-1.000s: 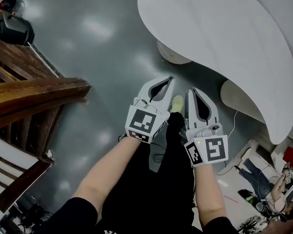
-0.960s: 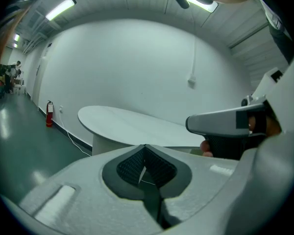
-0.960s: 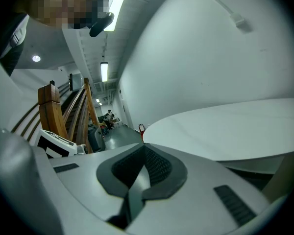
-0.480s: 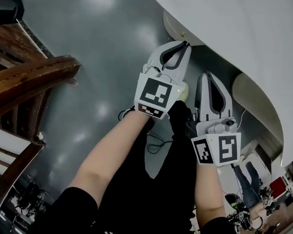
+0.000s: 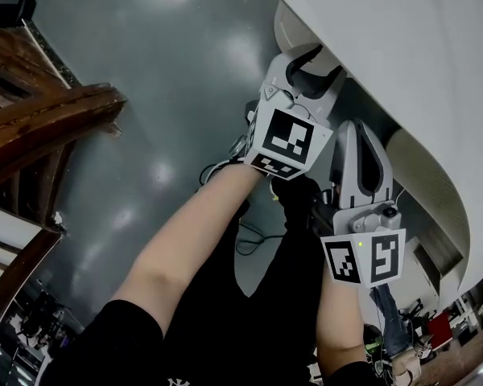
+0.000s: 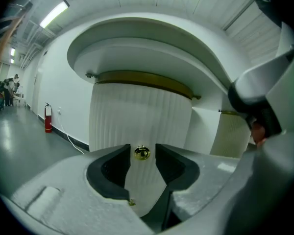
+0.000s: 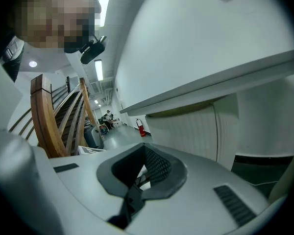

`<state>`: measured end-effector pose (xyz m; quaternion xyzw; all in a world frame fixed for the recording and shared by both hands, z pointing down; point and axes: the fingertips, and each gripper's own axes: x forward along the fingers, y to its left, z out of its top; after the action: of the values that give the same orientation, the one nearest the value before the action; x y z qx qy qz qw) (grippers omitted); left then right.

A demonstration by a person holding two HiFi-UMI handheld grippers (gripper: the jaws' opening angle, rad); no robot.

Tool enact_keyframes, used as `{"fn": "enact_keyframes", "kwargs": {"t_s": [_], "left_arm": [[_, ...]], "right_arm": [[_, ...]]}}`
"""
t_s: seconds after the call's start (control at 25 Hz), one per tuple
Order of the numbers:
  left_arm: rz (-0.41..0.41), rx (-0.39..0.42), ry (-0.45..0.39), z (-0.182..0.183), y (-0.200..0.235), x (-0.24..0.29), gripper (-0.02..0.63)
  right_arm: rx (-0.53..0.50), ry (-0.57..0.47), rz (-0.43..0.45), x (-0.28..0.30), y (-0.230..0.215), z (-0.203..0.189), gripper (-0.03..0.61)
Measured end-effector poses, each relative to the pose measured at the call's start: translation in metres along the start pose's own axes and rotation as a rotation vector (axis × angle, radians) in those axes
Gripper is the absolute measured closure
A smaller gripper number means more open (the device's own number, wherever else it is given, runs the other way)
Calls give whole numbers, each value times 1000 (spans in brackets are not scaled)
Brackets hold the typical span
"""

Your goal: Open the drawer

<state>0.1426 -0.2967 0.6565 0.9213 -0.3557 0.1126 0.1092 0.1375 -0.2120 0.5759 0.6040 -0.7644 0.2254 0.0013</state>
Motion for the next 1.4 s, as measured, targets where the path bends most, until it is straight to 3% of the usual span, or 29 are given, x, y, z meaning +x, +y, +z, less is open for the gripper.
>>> {"fn": "enact_keyframes", "kwargs": {"t_s": [0.4, 0.92, 1.4], "left_arm": [[24, -2, 24, -5, -3, 25, 471], [7, 12, 34, -10, 0, 20, 506], [11, 8, 75, -31, -5, -30, 508]], "right_arm": [[0, 0, -19, -8, -16, 5, 563], [11, 24, -28, -15, -14, -5, 563], [7, 54, -24, -35, 11, -4, 563]]}}
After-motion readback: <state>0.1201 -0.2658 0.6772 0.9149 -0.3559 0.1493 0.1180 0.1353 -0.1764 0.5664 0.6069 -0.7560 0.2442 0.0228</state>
